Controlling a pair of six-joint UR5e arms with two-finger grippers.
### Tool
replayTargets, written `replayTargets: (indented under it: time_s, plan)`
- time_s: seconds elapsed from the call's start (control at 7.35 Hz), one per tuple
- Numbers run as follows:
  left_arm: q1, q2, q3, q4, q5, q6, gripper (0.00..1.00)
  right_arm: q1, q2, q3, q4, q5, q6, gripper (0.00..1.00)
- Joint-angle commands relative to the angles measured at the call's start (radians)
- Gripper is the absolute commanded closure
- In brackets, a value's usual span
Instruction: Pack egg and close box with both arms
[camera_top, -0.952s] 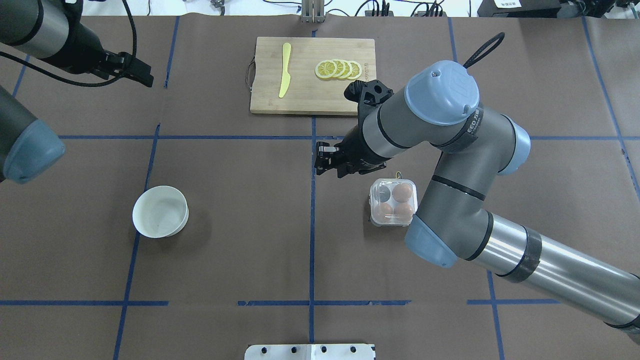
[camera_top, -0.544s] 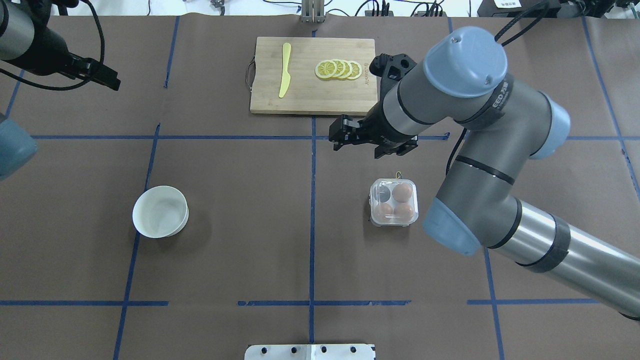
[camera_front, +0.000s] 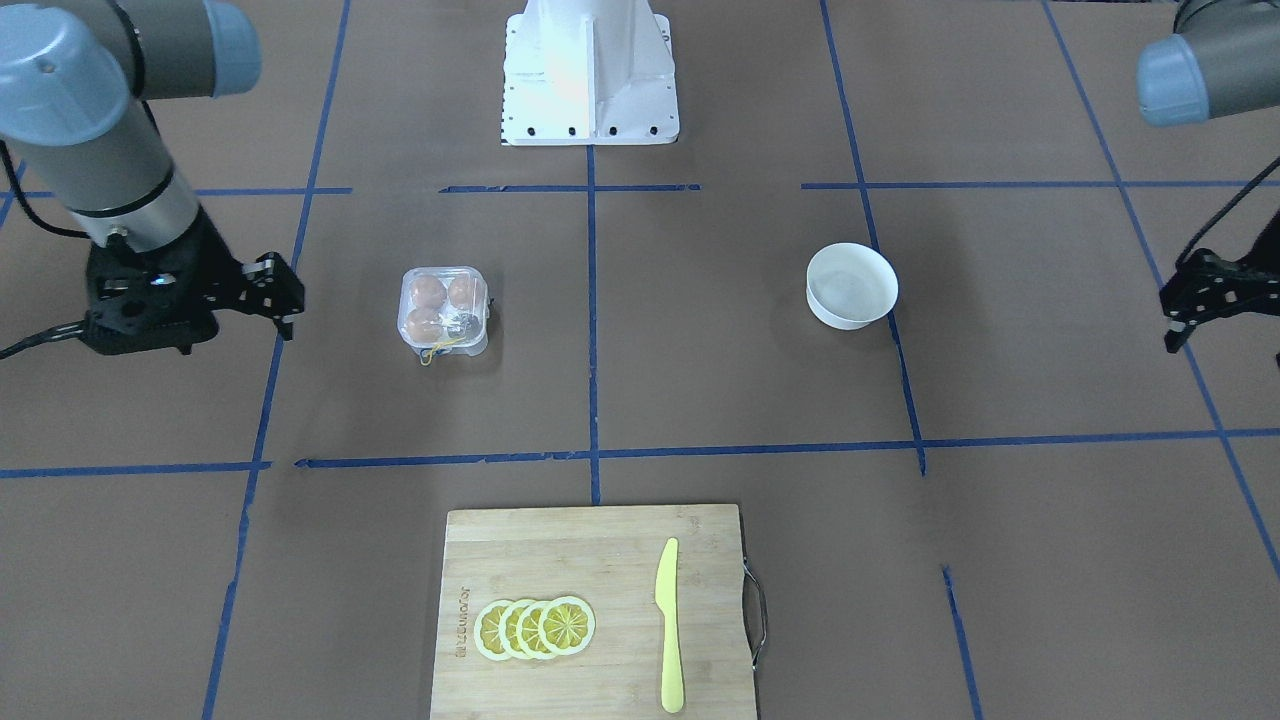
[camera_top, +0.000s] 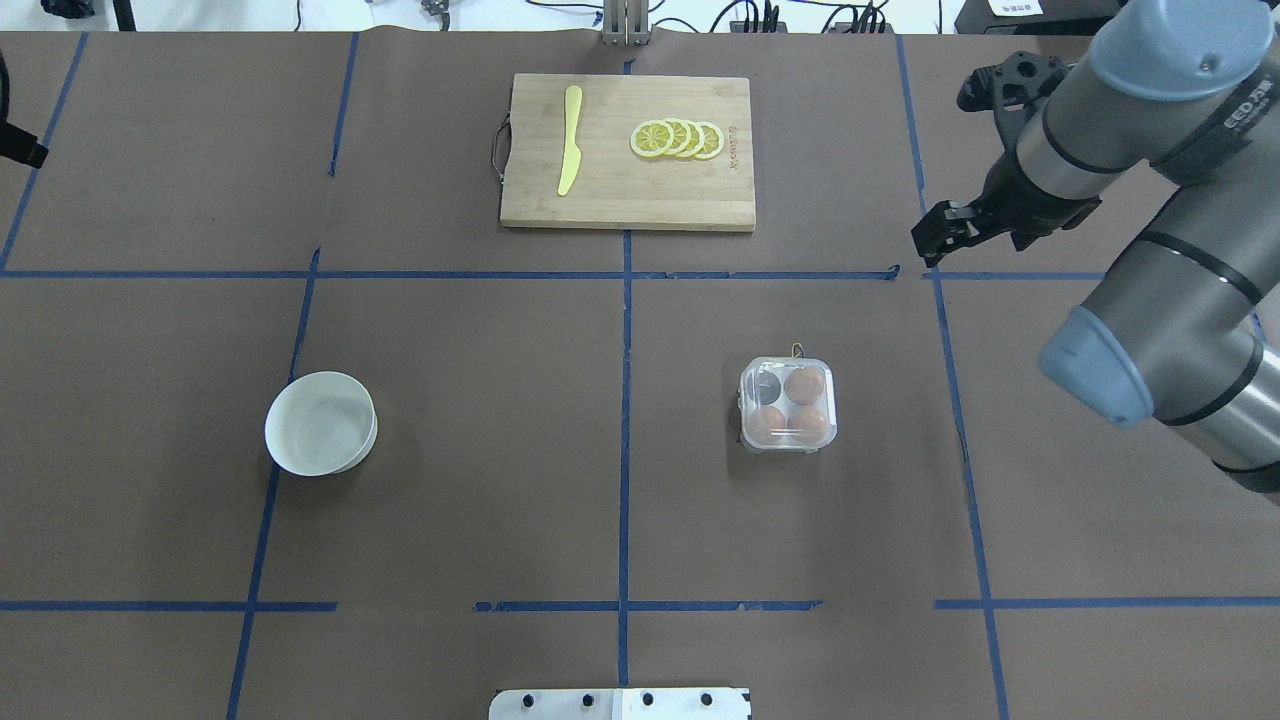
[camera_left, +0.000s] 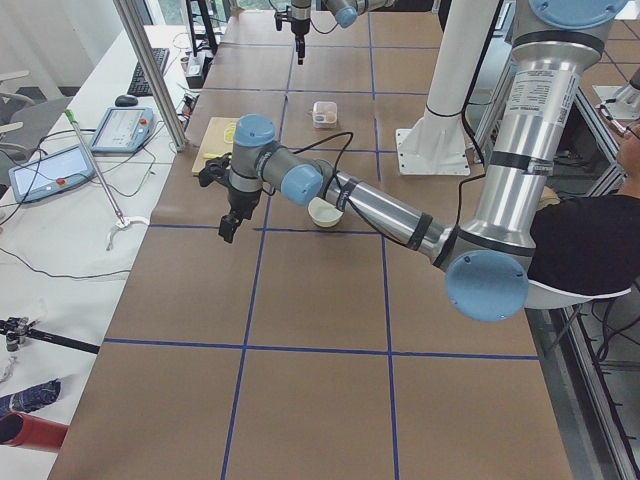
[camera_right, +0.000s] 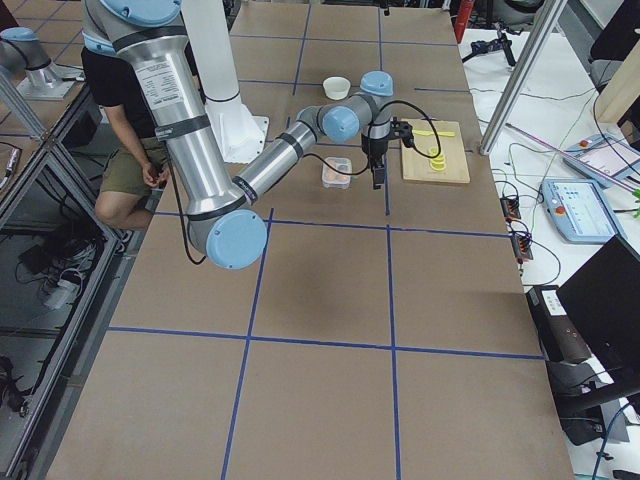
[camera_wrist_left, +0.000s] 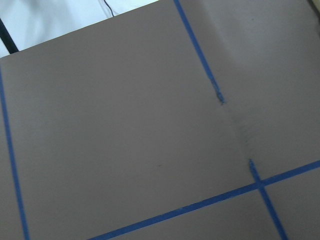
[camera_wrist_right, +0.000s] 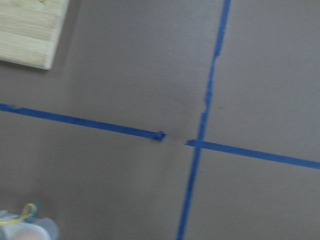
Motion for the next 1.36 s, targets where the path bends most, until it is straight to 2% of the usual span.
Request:
replayTargets:
  time_s: [0.0,0.14,0.41,0.68,0.82,1.09,1.22]
  plan:
    - [-0.138,0.008,0.137,0.042,-0.100,0.239,0.00,0.213,-0.146,-0.013,-0.008,0.145,-0.312,0.00]
    - [-0.156,0.041,0.168,0.047,-0.100,0.294,0.00,0.323,-0.182,-0.045,-0.011,0.193,-0.463,0.00]
    - [-0.214,0.101,0.179,0.050,-0.103,0.303,0.00,0.515,-0.248,-0.137,-0.008,0.300,-0.618,0.00]
    - [-0.250,0.126,0.207,0.059,-0.109,0.303,0.00,0.580,-0.283,-0.182,-0.008,0.302,-0.681,0.00]
    - [-0.251,0.147,0.216,0.056,-0.160,0.299,0.00,0.587,-0.306,-0.187,-0.006,0.291,-0.679,0.00]
    - [-0.251,0.155,0.218,0.059,-0.166,0.290,0.00,0.587,-0.346,-0.188,0.000,0.288,-0.679,0.00]
    - [-0.250,0.159,0.227,0.059,-0.168,0.287,0.00,0.616,-0.345,-0.219,0.004,0.288,-0.678,0.00]
